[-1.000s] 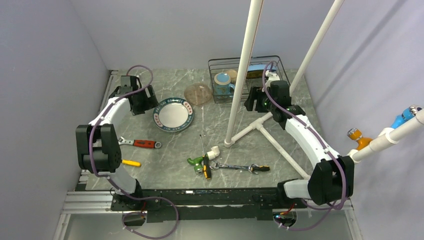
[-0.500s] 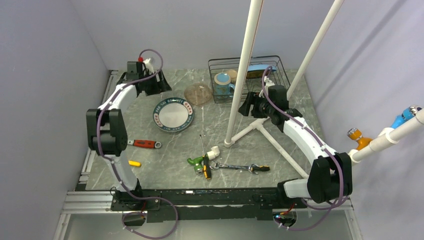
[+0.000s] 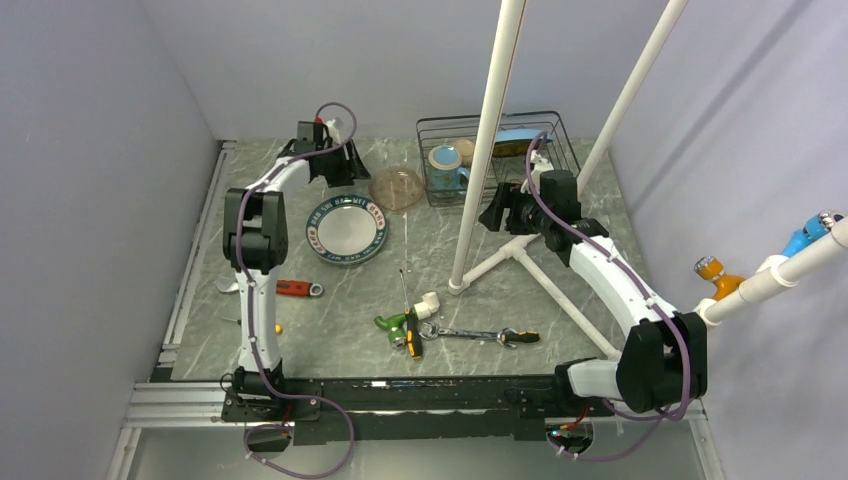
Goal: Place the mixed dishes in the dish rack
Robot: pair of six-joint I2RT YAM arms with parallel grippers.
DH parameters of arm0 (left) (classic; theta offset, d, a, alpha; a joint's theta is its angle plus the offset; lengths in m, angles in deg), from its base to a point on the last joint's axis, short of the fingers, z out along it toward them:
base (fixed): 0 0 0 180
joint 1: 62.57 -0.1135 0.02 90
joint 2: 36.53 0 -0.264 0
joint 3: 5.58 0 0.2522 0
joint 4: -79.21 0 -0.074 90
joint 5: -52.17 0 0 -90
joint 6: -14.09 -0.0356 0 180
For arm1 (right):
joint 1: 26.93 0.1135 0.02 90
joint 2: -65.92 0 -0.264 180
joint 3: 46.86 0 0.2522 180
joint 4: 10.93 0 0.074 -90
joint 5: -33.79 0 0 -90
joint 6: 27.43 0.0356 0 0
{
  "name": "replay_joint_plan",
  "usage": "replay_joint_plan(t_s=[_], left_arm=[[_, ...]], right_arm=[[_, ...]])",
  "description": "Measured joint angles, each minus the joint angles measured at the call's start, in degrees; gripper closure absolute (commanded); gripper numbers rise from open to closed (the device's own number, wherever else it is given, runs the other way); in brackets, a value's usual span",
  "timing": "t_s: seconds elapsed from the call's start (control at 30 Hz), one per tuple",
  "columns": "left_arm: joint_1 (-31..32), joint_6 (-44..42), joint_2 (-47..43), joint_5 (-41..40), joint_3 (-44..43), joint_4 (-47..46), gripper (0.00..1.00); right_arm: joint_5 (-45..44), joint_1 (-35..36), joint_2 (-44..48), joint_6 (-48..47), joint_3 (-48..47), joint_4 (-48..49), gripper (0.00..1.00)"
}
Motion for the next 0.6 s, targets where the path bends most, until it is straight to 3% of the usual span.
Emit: replay_joint_plan(t_s=[0.23, 0.6], left_arm=[[3.15, 4.28, 3.21, -0.87, -0.98, -0.26, 0.47], [5.16, 8.98, 7.82, -6.54, -7.78, 2.16, 0.82]], right_arm=[[0.11, -0.22, -0.02, -0.15, 0.0, -0.02, 0.25], [0.02, -0.44, 0.57, -0.63, 0.02, -0.02, 0.25]])
